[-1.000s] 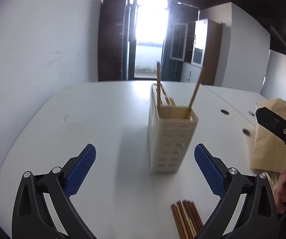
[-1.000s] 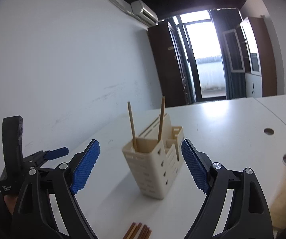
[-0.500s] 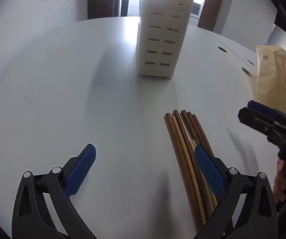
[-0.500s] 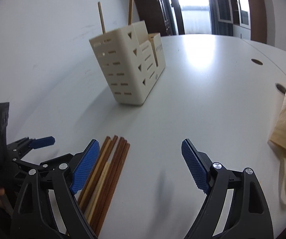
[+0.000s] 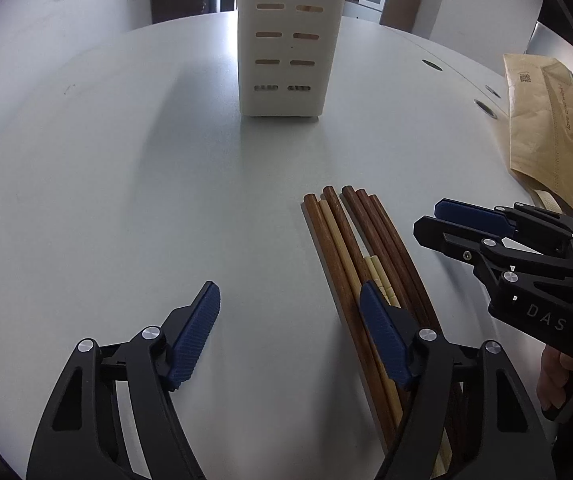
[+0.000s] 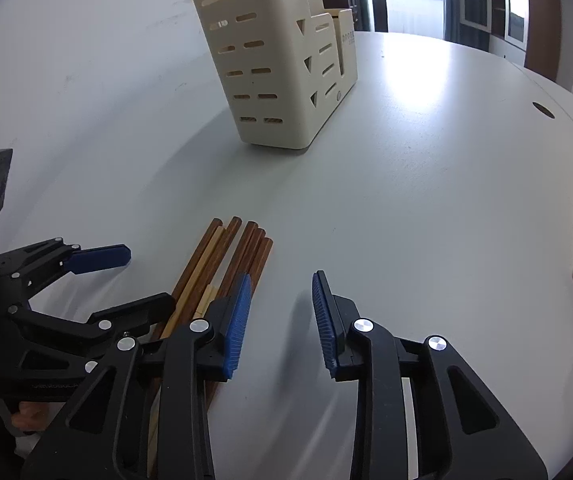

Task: Organize utensils
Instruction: 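Return the right gripper to the chopsticks and pinch a brown chopstick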

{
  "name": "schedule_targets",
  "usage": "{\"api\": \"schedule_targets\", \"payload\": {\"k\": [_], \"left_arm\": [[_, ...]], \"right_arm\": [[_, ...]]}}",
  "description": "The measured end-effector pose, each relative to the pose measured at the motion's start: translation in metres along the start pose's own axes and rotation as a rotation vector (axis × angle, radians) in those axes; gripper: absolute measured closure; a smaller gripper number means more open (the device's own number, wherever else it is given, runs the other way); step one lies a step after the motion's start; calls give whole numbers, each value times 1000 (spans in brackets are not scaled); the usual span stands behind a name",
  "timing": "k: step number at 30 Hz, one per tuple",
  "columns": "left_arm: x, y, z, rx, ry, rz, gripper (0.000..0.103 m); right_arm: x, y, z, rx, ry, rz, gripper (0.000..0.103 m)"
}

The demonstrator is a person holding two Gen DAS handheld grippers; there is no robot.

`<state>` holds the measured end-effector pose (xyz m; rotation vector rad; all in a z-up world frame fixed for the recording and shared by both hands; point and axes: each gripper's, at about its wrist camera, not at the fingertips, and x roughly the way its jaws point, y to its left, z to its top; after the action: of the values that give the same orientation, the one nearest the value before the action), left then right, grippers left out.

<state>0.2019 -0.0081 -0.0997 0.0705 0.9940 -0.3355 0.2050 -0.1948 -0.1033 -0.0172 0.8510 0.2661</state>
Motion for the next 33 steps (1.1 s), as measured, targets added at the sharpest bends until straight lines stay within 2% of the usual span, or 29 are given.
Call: {"api": "schedule_targets", "payload": {"k": [15,17,19,27,33], "left_arm": [[4,-2,8,3,24,24,31],[4,-2,10,2,34,26,32],[5,-4,13,5,43,33,38],[12,-6,18,23,47,69,39],[13,-9,19,33,41,88,39]], "right_arm": [[8,9,-1,-60,25,-17,71],[7,8,0,-57,30,-23,71],[4,8,1,-56,27,-30,72],[9,7,10,-65,40,-43,72],[12,12,8,-101,35,-90,74]]}}
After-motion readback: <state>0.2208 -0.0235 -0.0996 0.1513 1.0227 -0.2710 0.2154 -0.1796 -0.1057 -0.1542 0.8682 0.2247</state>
